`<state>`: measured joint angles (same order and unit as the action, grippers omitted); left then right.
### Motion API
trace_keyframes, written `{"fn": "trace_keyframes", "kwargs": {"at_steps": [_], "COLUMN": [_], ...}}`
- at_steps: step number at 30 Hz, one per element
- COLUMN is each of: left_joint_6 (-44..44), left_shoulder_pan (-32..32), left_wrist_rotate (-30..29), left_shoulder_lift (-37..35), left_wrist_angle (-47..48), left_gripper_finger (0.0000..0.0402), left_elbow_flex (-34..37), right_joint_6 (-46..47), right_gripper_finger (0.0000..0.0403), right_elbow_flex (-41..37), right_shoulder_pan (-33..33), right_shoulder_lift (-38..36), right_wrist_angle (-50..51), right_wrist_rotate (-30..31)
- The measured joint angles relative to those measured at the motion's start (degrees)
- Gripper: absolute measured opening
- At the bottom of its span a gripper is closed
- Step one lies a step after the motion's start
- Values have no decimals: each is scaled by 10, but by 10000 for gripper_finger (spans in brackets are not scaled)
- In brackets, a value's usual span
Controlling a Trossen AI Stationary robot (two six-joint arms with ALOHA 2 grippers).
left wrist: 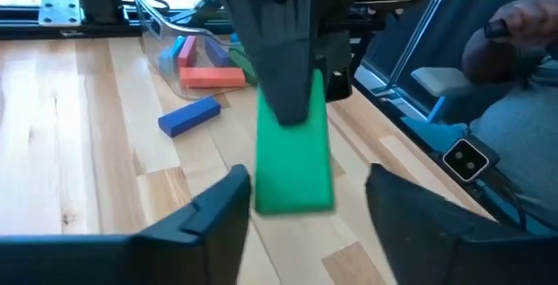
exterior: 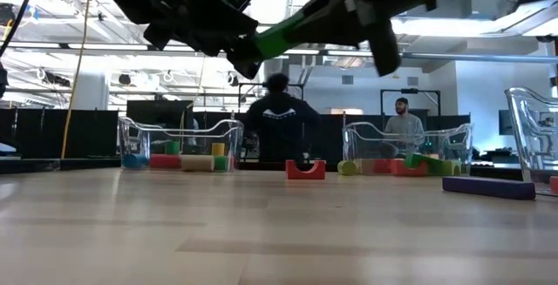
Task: Sort blocks by size
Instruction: Put the green rectangular block into the bottom transparent bin
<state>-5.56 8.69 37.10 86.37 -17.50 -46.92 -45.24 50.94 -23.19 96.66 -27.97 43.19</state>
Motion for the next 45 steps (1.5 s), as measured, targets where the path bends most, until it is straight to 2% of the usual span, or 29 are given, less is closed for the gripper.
{"fn": "trace_keyframes", "kwargs": {"at_steps": [3,7,9,11,15,20,24,27,33,39,45], "left_joint_6": [0,-10,-32,-59,-91,-115,-122,-113,-86,-86,-87], "left_shoulder_pan": [3,7,7,7,8,7,16,25,28,29,30], "left_wrist_rotate": [1,-16,-56,-122,-228,-287,-310,-310,-310,-329,-331], "left_shoulder_lift": [0,0,0,0,0,6,44,84,143,142,141], "left_wrist_angle": [0,5,21,45,84,104,89,42,-55,-59,-46], "left_gripper_finger": [247,268,270,270,267,267,267,268,268,268,268], "left_elbow_flex": [0,0,0,0,0,0,1,1,-4,-4,-3], "right_joint_6": [18,114,178,255,482,742,874,941,1079,1225,1335], "right_gripper_finger": [95,95,95,96,96,96,97,97,94,94,93], "right_elbow_flex": [1,36,67,104,190,241,243,243,268,300,304], "right_shoulder_pan": [-24,-60,-82,-102,-130,-148,-164,-186,-238,-291,-334], "right_shoulder_lift": [-7,-25,-31,-34,-34,-34,-34,-34,-33,-33,-33], "right_wrist_angle": [25,150,235,340,575,796,883,916,1027,1137,1171], "right_wrist_rotate": [55,136,176,200,196,95,-5,-51,-92,-155,-246]}}
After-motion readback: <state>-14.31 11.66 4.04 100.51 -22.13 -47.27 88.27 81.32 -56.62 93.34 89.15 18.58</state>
